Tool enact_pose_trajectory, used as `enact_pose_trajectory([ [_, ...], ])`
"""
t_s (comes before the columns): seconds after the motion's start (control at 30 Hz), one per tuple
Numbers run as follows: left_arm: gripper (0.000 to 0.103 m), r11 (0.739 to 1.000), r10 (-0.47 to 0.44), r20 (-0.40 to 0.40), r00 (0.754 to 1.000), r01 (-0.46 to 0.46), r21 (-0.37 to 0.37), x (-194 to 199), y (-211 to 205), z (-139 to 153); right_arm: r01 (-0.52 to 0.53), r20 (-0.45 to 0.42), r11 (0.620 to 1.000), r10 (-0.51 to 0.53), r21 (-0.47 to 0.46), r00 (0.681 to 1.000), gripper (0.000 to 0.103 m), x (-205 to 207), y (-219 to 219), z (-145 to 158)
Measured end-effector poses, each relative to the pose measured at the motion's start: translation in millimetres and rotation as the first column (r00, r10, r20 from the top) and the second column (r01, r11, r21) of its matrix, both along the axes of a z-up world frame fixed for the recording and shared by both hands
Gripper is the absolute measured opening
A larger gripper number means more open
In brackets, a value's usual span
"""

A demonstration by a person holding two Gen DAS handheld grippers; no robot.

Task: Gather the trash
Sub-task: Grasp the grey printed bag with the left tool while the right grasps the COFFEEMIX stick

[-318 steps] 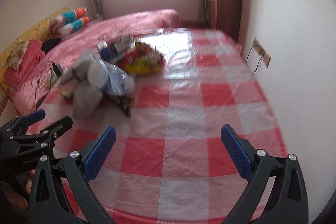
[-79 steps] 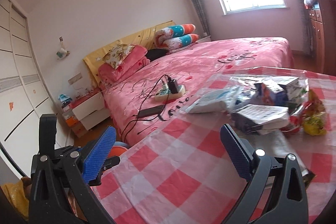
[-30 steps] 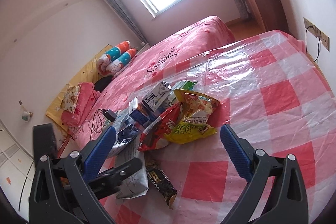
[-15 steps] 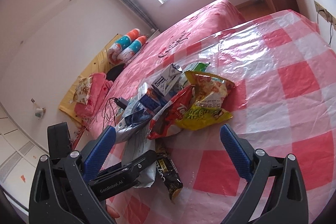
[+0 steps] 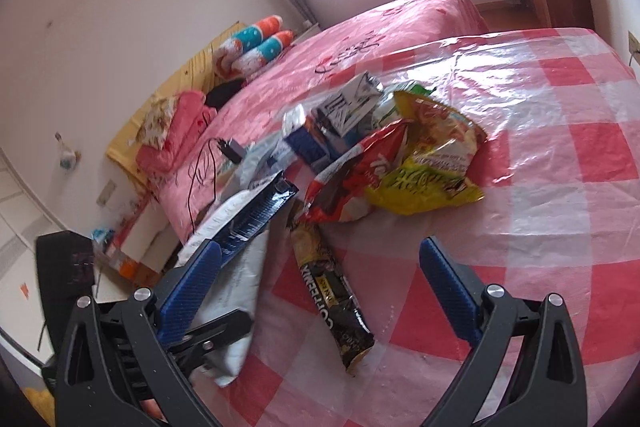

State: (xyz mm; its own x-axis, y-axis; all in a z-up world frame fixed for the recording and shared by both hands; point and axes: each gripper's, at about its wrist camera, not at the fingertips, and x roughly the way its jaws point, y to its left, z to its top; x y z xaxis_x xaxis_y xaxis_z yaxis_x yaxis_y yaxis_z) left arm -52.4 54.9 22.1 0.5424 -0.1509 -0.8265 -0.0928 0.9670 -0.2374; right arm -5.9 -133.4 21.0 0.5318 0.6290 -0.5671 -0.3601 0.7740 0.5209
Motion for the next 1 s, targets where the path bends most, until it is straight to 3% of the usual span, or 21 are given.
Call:
enact_pose_trajectory([
  [0.33,0.072,0.991,-0.135,-0.007,0.991,0.135,0.003,-43.7,3.7,9.6,-0.05,0.03,0.986,0.055,-0.159,0.998,0.096,-11.5,29.5,-3.3],
  [0.47,0.072,0.989,-0.145,-0.016,0.989,0.145,0.002,-61.7,11.7,11.7,-0.064,0.025,0.974,0.071,-0.219,0.997,0.082,-14.9,39.0,-7.2],
  [0.57,0.072,0.991,-0.135,-0.021,0.991,0.135,-0.007,-72.2,21.2,11.2,-0.068,0.04,0.963,0.081,-0.261,0.996,0.08,-19.5,46.0,-7.6],
  [0.7,0.072,0.993,-0.119,-0.02,0.993,0.119,-0.01,-81.3,36.1,10.8,-0.083,0.036,0.94,0.101,-0.332,0.994,0.061,-19.5,56.7,-11.3],
  [0.87,0.072,0.993,-0.107,-0.015,0.994,0.106,-0.046,-89.5,54.8,11.6,-0.068,0.053,0.903,0.099,-0.423,0.994,0.053,-22.0,71.7,-13.5],
  [1.0,0.072,0.993,-0.101,0.002,0.995,0.101,-0.066,-92.2,65.5,13.7,-0.061,0.048,0.879,0.094,-0.473,0.994,0.039,-21.2,82.3,-18.1],
])
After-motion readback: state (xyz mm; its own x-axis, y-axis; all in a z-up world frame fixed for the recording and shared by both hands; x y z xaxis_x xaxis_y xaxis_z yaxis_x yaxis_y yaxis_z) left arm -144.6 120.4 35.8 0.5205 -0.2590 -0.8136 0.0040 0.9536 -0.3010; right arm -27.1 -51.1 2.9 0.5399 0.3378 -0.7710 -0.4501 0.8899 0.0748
